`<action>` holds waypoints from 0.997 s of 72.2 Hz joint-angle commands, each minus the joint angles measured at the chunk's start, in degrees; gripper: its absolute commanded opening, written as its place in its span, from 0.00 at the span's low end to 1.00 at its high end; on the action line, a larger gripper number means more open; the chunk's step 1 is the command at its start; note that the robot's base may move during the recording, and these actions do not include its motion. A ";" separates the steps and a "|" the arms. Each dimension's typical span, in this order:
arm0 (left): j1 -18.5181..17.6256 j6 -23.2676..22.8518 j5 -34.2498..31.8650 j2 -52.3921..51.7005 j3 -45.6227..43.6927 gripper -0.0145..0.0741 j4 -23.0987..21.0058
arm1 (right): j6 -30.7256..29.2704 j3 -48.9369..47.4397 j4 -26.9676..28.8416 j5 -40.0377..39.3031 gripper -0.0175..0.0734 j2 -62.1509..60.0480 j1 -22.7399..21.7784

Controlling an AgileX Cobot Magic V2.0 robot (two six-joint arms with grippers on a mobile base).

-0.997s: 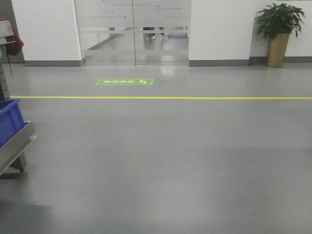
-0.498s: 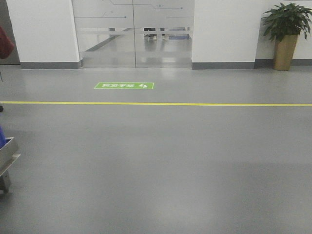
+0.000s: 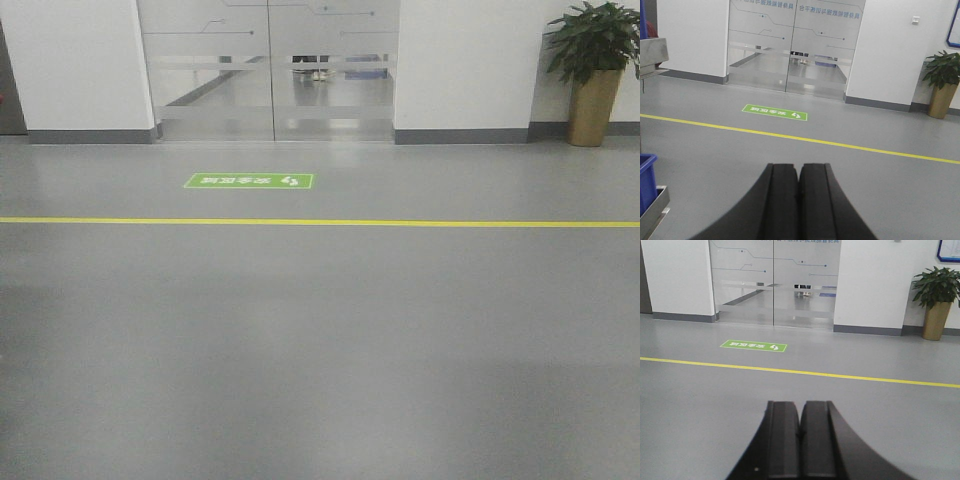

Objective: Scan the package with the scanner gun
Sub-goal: 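Turn the base toward the red-framed table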

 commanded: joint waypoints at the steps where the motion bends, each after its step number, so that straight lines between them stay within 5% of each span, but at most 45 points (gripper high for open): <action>1: -0.03 0.25 -0.86 -0.19 -0.12 0.04 -0.24 | -0.19 -0.01 -0.05 -1.29 0.01 -0.16 -0.01; 72: 0.07 0.25 -0.89 -0.19 -0.12 0.04 -0.24 | -0.19 -0.01 -0.05 -1.29 0.01 -0.16 -0.01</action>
